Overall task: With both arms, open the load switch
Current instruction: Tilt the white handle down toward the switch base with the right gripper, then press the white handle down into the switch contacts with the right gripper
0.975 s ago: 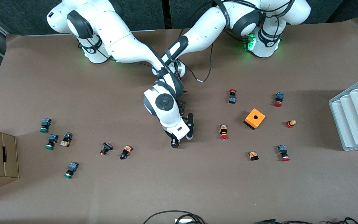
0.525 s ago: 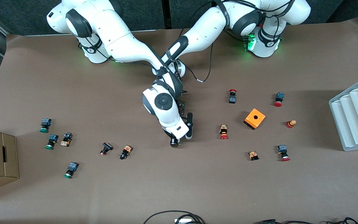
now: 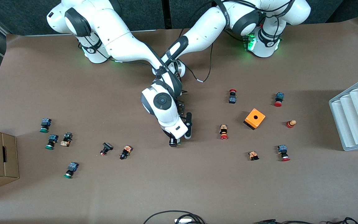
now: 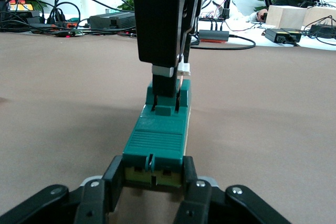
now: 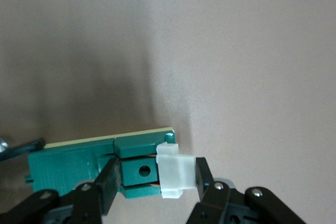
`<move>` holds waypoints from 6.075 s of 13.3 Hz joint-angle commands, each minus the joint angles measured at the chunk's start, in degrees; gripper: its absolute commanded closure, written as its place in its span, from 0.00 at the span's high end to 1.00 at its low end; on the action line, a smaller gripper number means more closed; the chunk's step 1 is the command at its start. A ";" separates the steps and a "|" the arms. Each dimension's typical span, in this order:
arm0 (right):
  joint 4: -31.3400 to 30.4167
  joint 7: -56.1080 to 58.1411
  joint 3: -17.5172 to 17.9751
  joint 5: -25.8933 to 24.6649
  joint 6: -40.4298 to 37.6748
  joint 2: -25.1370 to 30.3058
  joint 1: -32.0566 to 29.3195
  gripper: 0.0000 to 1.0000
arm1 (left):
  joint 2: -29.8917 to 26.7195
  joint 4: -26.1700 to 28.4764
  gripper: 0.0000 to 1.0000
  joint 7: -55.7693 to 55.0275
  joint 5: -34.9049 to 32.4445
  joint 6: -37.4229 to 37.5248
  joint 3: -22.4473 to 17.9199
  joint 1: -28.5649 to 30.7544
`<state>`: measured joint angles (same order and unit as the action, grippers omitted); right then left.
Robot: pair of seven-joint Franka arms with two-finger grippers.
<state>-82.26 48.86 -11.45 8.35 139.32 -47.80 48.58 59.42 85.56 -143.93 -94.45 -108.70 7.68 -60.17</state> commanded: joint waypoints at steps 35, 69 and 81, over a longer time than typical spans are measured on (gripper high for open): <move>-10.19 0.01 1.52 0.62 -2.56 9.13 1.60 0.59 | 0.08 1.02 0.32 -1.70 0.59 -1.61 -0.04 0.40; -13.19 -1.49 2.57 0.53 -1.16 10.19 2.92 0.49 | 0.08 0.93 0.32 -1.61 0.59 -1.69 -0.04 0.40; -13.19 -1.49 2.57 0.53 0.34 9.31 2.83 0.47 | 0.08 0.93 0.32 -1.61 0.59 -1.69 -0.04 0.40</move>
<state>-94.19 47.99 -8.62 8.34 138.59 -38.59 50.74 59.40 85.57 -143.94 -94.45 -108.71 7.68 -60.17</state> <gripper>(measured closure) 0.524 0.511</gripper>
